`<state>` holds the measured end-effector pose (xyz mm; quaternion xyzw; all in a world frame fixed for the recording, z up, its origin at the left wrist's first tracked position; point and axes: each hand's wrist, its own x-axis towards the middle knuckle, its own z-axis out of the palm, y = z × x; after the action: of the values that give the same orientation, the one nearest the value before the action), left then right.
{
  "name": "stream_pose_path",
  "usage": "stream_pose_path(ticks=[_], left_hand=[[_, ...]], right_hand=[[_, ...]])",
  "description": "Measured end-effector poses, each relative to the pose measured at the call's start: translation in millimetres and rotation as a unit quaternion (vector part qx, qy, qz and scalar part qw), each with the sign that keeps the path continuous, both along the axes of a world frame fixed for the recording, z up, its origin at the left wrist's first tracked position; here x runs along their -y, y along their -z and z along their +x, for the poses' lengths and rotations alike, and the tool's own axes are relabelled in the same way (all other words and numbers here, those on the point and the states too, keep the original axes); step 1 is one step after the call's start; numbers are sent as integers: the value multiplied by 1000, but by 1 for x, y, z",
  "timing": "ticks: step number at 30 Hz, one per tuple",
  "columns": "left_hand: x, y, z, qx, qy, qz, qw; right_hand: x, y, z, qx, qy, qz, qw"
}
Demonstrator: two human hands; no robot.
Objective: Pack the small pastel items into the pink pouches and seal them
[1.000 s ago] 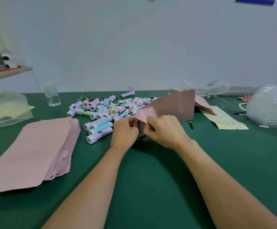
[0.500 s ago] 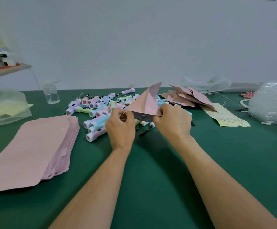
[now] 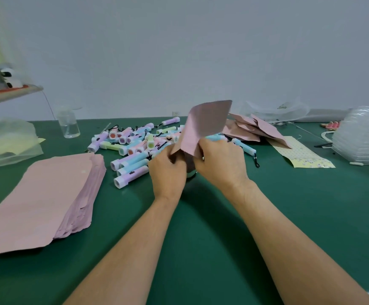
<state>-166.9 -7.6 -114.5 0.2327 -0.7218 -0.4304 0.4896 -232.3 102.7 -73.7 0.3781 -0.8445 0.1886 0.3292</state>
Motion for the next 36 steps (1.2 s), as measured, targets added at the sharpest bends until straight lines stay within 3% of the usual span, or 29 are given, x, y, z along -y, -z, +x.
stream_pose_path(ticks=[3,6,10,15,18,23,32,36], left_hand=[[10,-4,0,-45,-76,59,994],[9,-4,2,-62,-75,75,992],[4,0,2,-15,-11,56,998],[7,1,2,7,-13,7,1000],[9,2,2,-9,-37,6,999],[3,3,1,-2,-13,-31,999],[0,2,-2,19,-34,-20,999],[-3,1,-1,-46,6,1,999]], right_hand=[[-1,2,-3,61,24,-33,997],[0,7,-4,90,35,-30,995],[1,10,-5,74,7,-15,997],[3,13,-4,10,-15,49,999],[9,15,2,2,19,25,1000],[14,21,2,79,92,-4,993],[2,10,1,73,88,-14,993],[2,8,-1,39,67,-54,996]])
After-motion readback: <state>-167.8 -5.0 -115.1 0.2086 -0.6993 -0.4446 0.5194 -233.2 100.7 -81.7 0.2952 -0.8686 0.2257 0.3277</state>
